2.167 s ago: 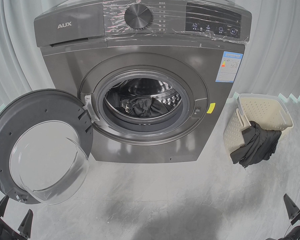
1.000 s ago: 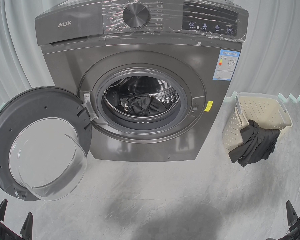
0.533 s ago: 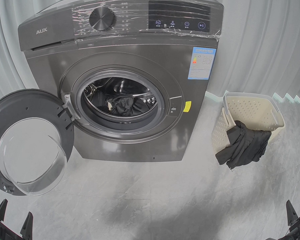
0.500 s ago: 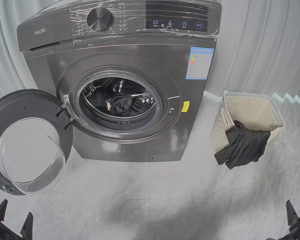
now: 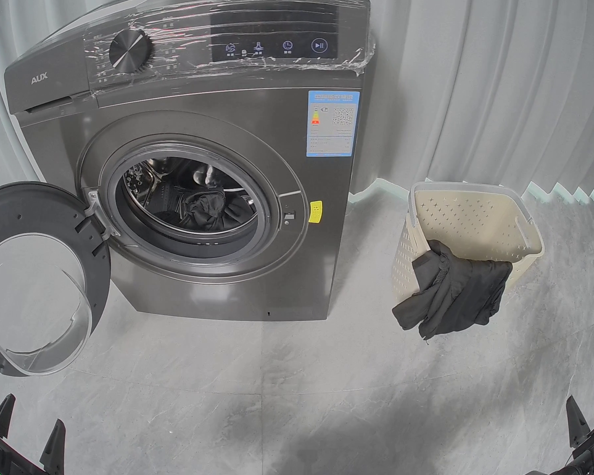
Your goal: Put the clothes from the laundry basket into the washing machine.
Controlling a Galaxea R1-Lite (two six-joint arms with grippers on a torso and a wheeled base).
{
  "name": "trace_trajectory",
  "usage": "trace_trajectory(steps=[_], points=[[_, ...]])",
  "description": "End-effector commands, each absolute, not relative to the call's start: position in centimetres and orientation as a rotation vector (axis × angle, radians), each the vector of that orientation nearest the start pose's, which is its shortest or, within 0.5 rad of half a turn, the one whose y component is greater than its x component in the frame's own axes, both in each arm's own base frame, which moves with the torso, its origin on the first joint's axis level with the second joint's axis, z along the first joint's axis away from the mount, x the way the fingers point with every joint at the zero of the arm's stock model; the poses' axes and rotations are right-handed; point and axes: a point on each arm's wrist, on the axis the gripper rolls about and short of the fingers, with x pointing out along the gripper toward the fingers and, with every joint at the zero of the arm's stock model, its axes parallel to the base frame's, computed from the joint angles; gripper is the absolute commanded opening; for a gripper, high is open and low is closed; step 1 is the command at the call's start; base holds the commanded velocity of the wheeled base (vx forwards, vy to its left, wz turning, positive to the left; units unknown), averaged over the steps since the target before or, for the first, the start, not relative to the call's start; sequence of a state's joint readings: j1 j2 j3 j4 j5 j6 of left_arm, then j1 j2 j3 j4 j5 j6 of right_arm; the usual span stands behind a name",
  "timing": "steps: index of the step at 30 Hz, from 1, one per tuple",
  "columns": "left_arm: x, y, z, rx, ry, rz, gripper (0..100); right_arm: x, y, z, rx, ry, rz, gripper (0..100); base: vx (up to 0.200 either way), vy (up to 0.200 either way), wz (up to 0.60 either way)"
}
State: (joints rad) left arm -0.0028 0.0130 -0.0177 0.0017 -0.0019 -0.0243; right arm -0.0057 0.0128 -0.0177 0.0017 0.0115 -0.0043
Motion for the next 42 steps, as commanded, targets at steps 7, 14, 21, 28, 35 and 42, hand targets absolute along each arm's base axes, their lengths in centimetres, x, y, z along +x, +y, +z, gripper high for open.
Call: trace_trajectory(steps=[7,14,21,28,35,42], points=[[-2.30,0.01,7.62,-0.028,-0.001,-0.003,100,-2.29,0.04,7.57,-0.005,0.000,0.006,100,0.086,0.000,0.00],[-2.30,0.01,7.62,-0.028,-0.001,-0.003,100,-2.29,0.04,7.57,-0.005,0.000,0.006,100,0.086,0.000,0.00],[-2.30,0.00,7.62,-0.026,-0.001,-0.005,100,-2.29,0.04,7.57,-0.005,0.000,0.008,100,0.000,0.000,0.00],[-2.30,0.00,7.62,-0.026,-0.001,-0.005,100,-2.29,0.04,7.57,-0.005,0.000,0.008,100,0.000,0.000,0.00],[-2.29,0.01,7.56,-0.017,0.002,-0.002,100,-2.29,0.04,7.57,-0.005,0.000,0.008,100,0.000,-0.029,0.00],[-2.30,0.01,7.62,-0.029,-0.001,-0.003,100,-2.29,0.04,7.57,-0.005,0.000,0.008,100,0.000,-0.200,0.00]])
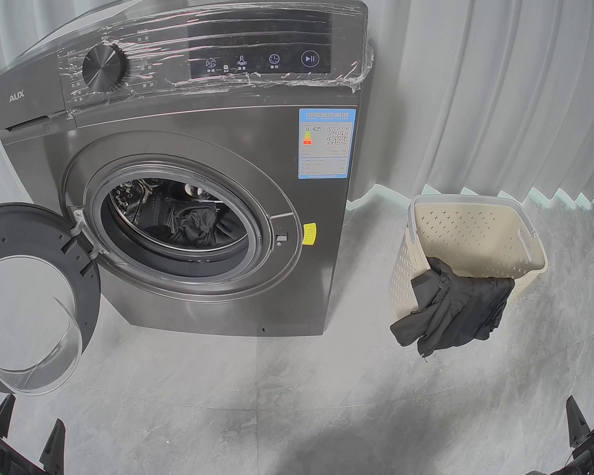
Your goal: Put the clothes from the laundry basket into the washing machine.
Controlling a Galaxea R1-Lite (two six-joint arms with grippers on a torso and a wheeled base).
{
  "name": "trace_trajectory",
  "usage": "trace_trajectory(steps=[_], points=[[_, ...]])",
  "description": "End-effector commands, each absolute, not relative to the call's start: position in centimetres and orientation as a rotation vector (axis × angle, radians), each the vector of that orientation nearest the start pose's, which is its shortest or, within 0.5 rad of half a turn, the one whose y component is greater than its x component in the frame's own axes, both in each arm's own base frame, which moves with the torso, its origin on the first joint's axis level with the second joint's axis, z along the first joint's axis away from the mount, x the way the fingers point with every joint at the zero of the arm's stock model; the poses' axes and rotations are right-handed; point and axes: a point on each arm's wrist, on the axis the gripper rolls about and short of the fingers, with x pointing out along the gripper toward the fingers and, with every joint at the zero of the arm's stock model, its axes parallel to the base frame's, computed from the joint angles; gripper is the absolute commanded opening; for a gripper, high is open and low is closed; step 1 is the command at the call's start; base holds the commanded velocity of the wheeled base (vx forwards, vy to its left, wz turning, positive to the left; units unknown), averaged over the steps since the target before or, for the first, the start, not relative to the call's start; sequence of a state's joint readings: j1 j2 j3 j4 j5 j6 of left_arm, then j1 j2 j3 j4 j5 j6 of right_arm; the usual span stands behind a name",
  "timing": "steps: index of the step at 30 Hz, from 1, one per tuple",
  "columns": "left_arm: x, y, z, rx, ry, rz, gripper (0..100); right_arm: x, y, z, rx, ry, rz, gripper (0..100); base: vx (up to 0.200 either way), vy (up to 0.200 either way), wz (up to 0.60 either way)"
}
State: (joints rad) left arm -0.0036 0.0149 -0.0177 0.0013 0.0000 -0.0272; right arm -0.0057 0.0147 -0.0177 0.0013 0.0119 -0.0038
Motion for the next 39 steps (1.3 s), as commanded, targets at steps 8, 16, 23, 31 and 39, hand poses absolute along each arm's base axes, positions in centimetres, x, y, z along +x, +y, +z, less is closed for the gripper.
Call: trace_trajectory(steps=[8,16,23,31,39], points=[[-2.30,0.01,7.63,-0.037,-0.003,-0.002,100,-2.29,0.04,7.57,-0.005,0.000,0.006,100,0.000,-0.025,0.00],[-2.30,0.00,7.63,-0.026,-0.003,-0.005,100,-2.29,0.04,7.57,-0.005,0.000,0.006,100,0.000,-0.150,0.00],[-2.29,0.00,7.57,-0.006,0.000,-0.006,100,-2.29,0.04,7.57,-0.005,0.000,0.006,100,0.000,0.000,0.00],[-2.29,0.00,7.56,-0.003,0.002,0.000,100,-2.29,0.04,7.57,-0.005,0.000,0.006,100,0.000,0.000,0.00],[-2.30,0.02,7.62,-0.032,-0.002,0.005,100,-2.29,0.04,7.57,-0.005,0.000,0.008,100,0.000,-0.125,0.00]])
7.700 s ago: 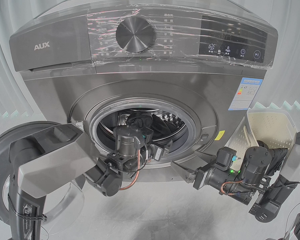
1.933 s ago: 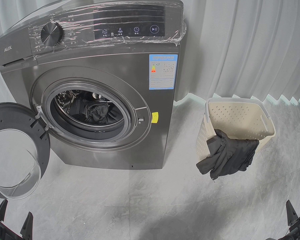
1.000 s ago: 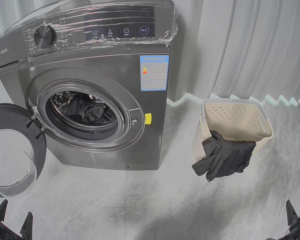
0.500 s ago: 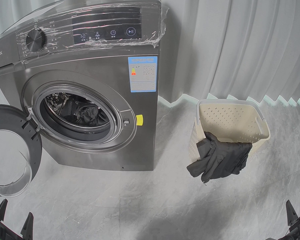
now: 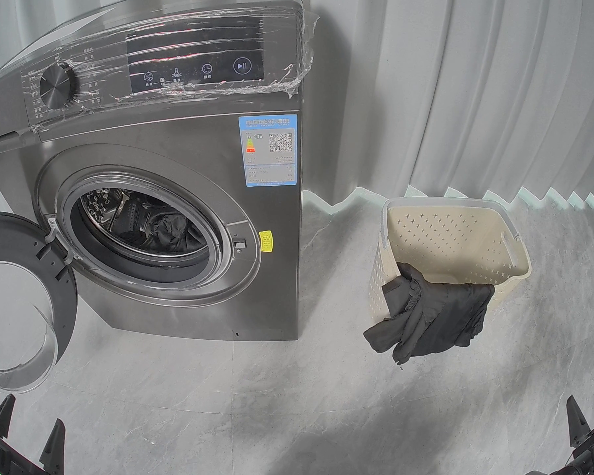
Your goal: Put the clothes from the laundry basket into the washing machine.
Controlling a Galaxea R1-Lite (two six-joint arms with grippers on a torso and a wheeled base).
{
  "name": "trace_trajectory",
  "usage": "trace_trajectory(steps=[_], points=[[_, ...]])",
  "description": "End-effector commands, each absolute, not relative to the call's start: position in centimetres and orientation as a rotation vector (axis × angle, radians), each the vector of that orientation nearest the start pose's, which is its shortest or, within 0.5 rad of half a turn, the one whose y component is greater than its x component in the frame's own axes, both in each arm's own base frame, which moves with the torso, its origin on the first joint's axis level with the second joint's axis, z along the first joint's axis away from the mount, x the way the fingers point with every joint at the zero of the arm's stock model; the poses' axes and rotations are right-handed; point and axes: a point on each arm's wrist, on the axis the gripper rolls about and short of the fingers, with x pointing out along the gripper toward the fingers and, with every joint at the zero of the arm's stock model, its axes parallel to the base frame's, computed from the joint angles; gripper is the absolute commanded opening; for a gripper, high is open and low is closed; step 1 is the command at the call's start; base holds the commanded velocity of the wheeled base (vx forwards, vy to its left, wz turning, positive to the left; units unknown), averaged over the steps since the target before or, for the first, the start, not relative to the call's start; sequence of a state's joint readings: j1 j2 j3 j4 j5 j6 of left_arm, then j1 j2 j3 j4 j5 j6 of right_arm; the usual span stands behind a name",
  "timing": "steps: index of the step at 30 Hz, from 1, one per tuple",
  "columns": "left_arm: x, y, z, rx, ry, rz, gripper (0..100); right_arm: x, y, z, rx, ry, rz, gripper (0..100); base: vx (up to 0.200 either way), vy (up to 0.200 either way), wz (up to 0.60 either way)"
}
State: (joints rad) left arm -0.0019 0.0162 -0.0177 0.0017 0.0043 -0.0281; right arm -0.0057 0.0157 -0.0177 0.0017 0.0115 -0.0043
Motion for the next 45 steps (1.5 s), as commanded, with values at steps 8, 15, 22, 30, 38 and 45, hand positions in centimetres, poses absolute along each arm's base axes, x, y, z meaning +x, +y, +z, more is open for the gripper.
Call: trace_trajectory(steps=[8,15,22,30,38,45], points=[[-2.30,0.02,7.62,-0.037,-0.002,0.003,100,-2.29,0.04,7.57,-0.005,0.000,0.006,100,0.000,-0.100,0.00],[-2.30,0.02,7.62,-0.038,-0.002,0.003,100,-2.29,0.04,7.57,-0.005,0.000,0.006,100,0.000,-0.057,0.00],[-2.30,0.02,7.62,-0.041,-0.002,0.003,100,-2.29,0.04,7.57,-0.005,0.000,0.006,100,0.000,-0.200,0.00],[-2.30,0.02,7.62,-0.043,-0.002,0.003,100,-2.29,0.04,7.57,-0.005,0.000,0.006,100,0.000,-0.150,0.00],[-2.30,0.02,7.62,-0.043,-0.002,0.003,100,-2.29,0.04,7.57,-0.005,0.000,0.008,100,0.000,0.000,0.00],[-2.30,0.02,7.62,-0.043,-0.002,0.003,100,-2.29,0.04,7.57,-0.005,0.000,0.006,100,0.000,-0.143,0.00]])
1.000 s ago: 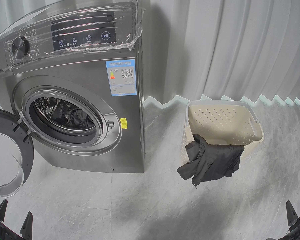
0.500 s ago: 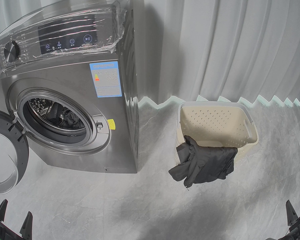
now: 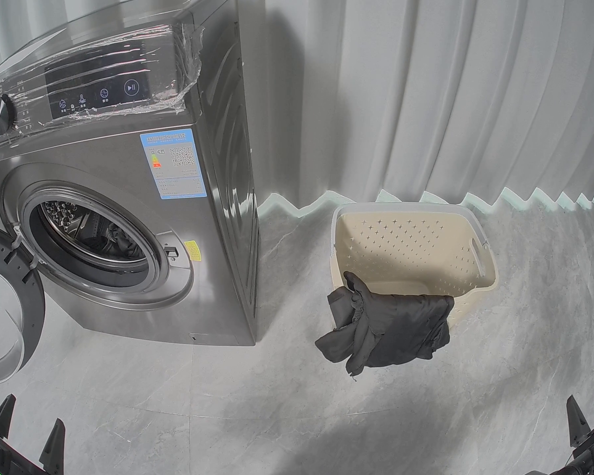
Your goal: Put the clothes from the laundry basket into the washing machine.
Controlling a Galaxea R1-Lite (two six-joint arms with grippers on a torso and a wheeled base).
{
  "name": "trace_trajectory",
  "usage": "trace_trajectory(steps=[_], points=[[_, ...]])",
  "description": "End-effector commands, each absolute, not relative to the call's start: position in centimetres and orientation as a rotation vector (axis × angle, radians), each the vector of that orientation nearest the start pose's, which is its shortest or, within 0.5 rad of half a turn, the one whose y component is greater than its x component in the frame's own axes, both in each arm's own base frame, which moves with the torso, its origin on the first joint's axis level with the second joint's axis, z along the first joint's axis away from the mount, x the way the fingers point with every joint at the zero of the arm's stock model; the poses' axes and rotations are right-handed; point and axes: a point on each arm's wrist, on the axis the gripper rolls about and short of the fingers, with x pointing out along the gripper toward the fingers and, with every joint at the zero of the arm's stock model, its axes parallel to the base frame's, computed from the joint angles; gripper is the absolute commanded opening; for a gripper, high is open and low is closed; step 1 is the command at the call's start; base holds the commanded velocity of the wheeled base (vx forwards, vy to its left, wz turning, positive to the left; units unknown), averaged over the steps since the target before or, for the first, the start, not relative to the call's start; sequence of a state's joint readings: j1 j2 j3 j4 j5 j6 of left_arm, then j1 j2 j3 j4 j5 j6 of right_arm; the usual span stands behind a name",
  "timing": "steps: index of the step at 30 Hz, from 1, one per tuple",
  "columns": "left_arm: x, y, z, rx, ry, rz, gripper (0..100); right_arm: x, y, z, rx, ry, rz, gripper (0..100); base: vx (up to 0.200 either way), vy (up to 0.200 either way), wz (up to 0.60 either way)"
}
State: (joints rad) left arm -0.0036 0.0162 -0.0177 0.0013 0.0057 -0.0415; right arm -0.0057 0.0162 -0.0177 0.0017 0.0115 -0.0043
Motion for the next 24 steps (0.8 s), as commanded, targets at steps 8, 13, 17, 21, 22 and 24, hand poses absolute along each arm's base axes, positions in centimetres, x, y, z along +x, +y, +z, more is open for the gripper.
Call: trace_trajectory(steps=[8,13,17,21,22,24], points=[[-2.30,0.02,7.62,-0.043,-0.002,0.005,100,-2.29,0.04,7.57,-0.005,0.000,0.006,100,0.000,-0.200,0.00],[-2.30,0.02,7.62,-0.041,-0.002,0.003,100,-2.29,0.04,7.57,-0.005,0.000,0.006,100,0.000,-0.200,0.00],[-2.30,0.02,7.62,-0.041,-0.002,0.005,100,-2.29,0.04,7.57,-0.003,0.000,0.006,100,0.000,0.000,0.00],[-2.30,0.02,7.62,-0.041,-0.002,0.005,100,-2.29,0.03,7.57,0.000,0.000,0.005,100,0.000,0.000,0.00],[-2.30,0.02,7.62,-0.041,-0.002,0.005,100,-2.29,0.03,7.57,-0.003,0.000,0.005,100,0.000,0.000,0.00],[-2.30,0.02,7.62,-0.041,-0.002,0.005,100,-2.29,0.04,7.57,-0.005,0.000,0.005,100,0.000,0.000,0.00]])
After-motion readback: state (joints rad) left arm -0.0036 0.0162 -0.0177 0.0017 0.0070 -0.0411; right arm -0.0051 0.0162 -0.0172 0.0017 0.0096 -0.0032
